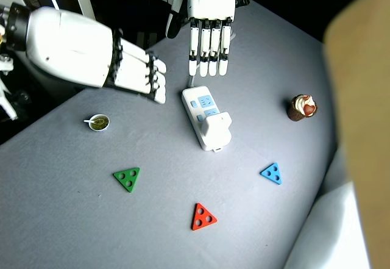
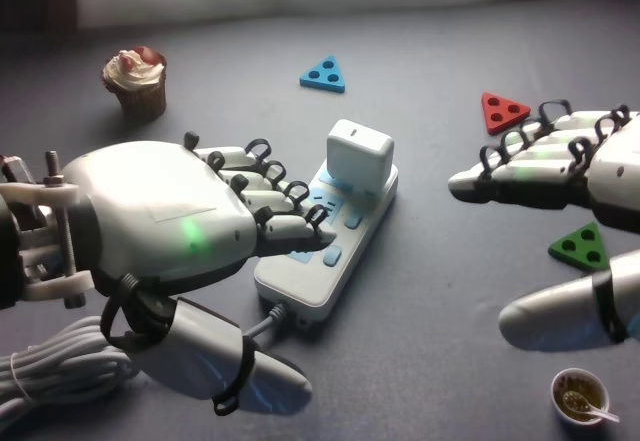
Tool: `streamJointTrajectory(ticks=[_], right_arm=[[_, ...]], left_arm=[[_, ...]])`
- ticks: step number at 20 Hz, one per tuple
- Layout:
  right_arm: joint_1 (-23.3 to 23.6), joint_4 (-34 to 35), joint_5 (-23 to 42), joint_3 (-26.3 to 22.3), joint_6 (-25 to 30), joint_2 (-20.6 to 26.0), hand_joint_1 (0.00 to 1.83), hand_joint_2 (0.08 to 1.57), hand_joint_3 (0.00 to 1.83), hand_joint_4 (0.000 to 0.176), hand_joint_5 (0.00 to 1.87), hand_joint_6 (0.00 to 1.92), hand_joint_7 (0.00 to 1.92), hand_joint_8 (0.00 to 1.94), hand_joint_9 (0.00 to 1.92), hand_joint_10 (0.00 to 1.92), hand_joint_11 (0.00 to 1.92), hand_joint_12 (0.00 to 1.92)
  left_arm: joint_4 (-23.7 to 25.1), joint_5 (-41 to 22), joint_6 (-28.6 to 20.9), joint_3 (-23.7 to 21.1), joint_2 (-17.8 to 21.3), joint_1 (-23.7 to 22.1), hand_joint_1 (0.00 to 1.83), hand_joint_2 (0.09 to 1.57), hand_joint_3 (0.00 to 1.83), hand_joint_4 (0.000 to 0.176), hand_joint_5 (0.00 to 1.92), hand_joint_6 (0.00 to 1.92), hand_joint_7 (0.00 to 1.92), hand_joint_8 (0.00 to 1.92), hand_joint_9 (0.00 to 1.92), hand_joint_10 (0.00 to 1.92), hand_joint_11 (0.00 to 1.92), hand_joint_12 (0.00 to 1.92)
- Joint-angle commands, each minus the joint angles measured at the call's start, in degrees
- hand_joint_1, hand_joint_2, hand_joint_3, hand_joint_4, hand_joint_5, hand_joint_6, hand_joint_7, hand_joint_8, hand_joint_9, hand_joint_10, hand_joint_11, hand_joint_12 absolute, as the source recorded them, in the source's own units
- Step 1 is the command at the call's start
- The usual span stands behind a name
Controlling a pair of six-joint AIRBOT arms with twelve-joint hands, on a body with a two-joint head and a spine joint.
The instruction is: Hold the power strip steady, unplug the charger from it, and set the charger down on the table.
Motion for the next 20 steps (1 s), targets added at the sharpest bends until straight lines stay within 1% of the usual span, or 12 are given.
streamJointTrajectory(ticks=[1,5,6,9,12,14,15,16,17,18,19,20], right_arm=[[0.72,1.19,2.75,0.39,0.15,0.36,0.0,0.96,0.0,0.0,0.14,0.0,0.17,0.0,0.16,0.0,0.06,0.18],[0.84,0.14,-0.53,0.9,0.15,-0.06,0.0,0.97,0.0,0.0,0.12,0.0,0.16,0.0,0.14,0.0,0.06,0.17],[0.79,0.87,-0.78,1.5,0.15,-0.55,0.0,0.98,0.01,0.0,0.13,0.0,0.16,0.0,0.15,0.0,0.06,0.17],[0.42,4.08,-3.92,3.55,0.17,-3.71,0.01,0.98,0.0,0.0,0.14,0.01,0.17,0.01,0.16,0.01,0.09,0.18],[0.46,4.51,-4.77,5.22,0.25,-6.35,0.1,0.97,0.0,0.0,0.15,0.0,0.19,0.01,0.18,0.01,0.12,0.19],[0.85,6.23,-4.3,5.82,0.29,-7.11,0.2,0.99,0.01,0.0,0.17,0.01,0.21,0.01,0.21,0.02,0.14,0.19],[1.0,7.14,-3.34,5.99,0.29,-7.13,0.26,1.0,0.01,0.0,0.17,0.01,0.21,0.01,0.21,0.01,0.13,0.19],[1.07,5.67,-1.06,6.07,0.16,-7.03,0.33,1.01,0.01,0.0,0.17,0.0,0.21,0.01,0.21,0.01,0.13,0.19],[1.25,4.85,0.89,5.79,-3.33,-6.77,0.42,1.01,0.0,0.0,0.17,0.01,0.22,0.01,0.22,0.01,0.14,0.19],[1.52,9.33,1.83,5.34,-12.2,-6.43,0.53,1.0,0.0,0.0,0.17,0.0,0.22,0.0,0.21,0.01,0.14,0.2],[1.33,18.85,4.28,4.93,-24.78,-6.0,0.53,1.0,0.0,0.0,0.17,0.0,0.22,0.0,0.21,0.01,0.14,0.2],[0.33,36.01,9.4,4.01,-46.12,-5.46,0.59,1.01,0.0,0.0,0.18,0.0,0.23,0.01,0.22,0.01,0.15,0.21]], left_arm=[[0.02,-4.63,-0.09,0.31,-0.36,-1.1,0.03,0.98,0.01,0.0,0.18,0.01,0.19,0.01,0.17,0.01,0.01,0.32],[-0.26,-3.04,0.07,0.73,-1.12,-1.89,0.02,0.99,0.0,0.0,0.17,0.0,0.18,0.0,0.17,0.0,0.01,0.3],[-1.1,-2.57,0.26,0.98,-1.46,-1.91,0.03,0.99,0.0,0.0,0.16,0.0,0.16,0.0,0.15,0.0,0.01,0.3],[-4.73,-1.69,3.79,1.75,-2.32,-1.89,0.05,0.99,0.0,0.0,0.19,0.01,0.19,0.01,0.18,0.01,0.02,0.3],[-6.56,-1.26,4.55,3.31,-4.08,-1.18,0.03,0.99,0.0,0.0,0.19,0.0,0.19,0.0,0.18,0.0,0.02,0.3],[-7.9,-1.79,6.03,4.19,-5.49,-0.48,0.02,1.0,0.0,0.0,0.17,0.0,0.18,0.0,0.17,0.0,0.02,0.29],[-9.55,-2.2,7.37,4.58,-6.27,0.1,0.01,0.99,0.0,0.0,0.16,0.0,0.17,0.0,0.16,0.0,0.01,0.29],[-11.78,-3.27,9.04,5.06,-7.32,1.1,0.02,0.99,0.0,0.0,0.16,0.0,0.17,0.0,0.16,0.0,0.01,0.29],[-13.41,-4.5,9.97,5.43,-8.13,2.01,0.02,0.99,0.0,0.0,0.17,0.0,0.17,0.0,0.17,0.0,0.02,0.29],[-14.54,-5.8,10.6,5.74,-8.89,2.85,0.03,0.99,0.0,0.0,0.17,0.0,0.18,0.0,0.17,0.0,0.02,0.29],[-15.17,-6.54,10.67,5.96,-9.37,3.53,0.03,0.99,0.0,0.0,0.17,0.0,0.18,0.0,0.17,0.0,0.02,0.29],[-15.37,-7.19,10.67,6.23,-9.86,4.12,0.03,0.99,0.0,0.0,0.17,0.0,0.17,0.0,0.17,0.0,0.02,0.29]])
